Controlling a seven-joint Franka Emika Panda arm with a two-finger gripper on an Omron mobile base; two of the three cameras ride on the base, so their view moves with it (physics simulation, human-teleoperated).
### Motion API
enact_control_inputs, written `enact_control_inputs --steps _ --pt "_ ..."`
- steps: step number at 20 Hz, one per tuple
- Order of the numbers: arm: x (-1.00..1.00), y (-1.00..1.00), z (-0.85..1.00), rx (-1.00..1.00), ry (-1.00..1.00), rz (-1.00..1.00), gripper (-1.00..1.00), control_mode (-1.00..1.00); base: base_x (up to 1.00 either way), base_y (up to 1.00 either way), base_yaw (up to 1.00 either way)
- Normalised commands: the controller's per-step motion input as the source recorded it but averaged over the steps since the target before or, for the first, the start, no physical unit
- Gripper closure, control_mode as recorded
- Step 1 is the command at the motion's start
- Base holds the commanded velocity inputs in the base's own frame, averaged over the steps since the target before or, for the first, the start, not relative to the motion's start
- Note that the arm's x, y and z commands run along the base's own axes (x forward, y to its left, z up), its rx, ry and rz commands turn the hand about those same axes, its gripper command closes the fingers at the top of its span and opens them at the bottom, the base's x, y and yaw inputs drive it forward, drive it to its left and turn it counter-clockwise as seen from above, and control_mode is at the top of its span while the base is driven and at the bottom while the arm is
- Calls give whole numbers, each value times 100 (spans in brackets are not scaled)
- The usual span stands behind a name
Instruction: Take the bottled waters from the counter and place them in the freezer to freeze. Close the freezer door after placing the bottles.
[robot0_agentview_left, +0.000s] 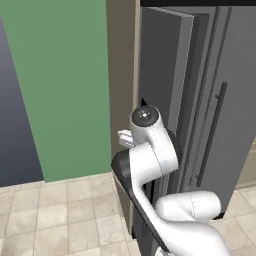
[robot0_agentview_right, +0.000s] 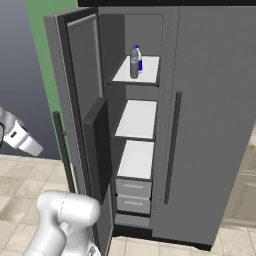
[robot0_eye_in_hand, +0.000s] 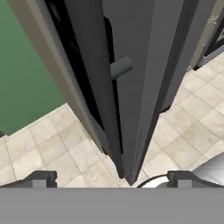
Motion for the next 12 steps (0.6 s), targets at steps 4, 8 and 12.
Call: enact_control_inputs --steps 4,8,12 --pt "57 32 -19 -1 -9 -13 -100 -100 0 0 0" --pt "31 25 -18 -1 -4 -16 -100 -100 0 0 0" --pt "20 -4 -50 -8 0 -27 -100 -100 0 0 0"
